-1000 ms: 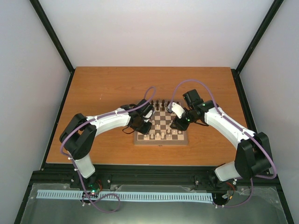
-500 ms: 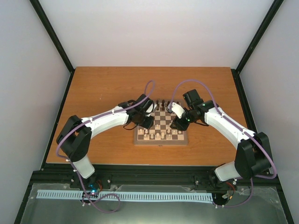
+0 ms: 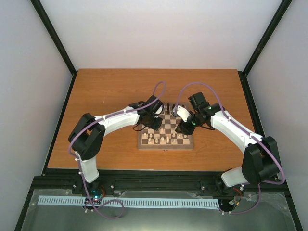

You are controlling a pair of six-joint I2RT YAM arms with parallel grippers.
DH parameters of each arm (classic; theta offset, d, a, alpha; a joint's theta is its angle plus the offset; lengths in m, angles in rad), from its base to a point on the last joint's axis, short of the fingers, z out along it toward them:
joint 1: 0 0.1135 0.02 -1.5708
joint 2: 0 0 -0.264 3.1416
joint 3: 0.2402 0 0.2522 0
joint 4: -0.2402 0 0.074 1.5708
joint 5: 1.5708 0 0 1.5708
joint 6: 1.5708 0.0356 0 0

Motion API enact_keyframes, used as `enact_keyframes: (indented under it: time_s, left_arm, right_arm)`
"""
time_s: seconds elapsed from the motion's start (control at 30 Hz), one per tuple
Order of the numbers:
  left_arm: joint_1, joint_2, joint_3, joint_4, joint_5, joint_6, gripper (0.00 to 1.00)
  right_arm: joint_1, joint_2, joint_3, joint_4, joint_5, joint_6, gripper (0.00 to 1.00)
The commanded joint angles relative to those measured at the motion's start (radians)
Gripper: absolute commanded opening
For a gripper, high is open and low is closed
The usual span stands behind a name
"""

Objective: Set up the chess pieces on the board

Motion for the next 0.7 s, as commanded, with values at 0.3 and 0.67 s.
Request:
enact_keyframes:
  time_s: [0.3, 0.67]
  left_arm:
    - [-0.004, 0.065, 0.068, 0.048, -0.037, -0.002, 0.24]
    - [-0.004, -0.087, 0.000, 0.017, -0.070, -0.020, 0.15]
  right_arm:
    - [-0.011, -0.010, -0.011, -0.001, -0.010, -0.018, 0.45]
    - [-0.011, -0.010, -0.011, -0.003, -0.014, -0.022, 0.45]
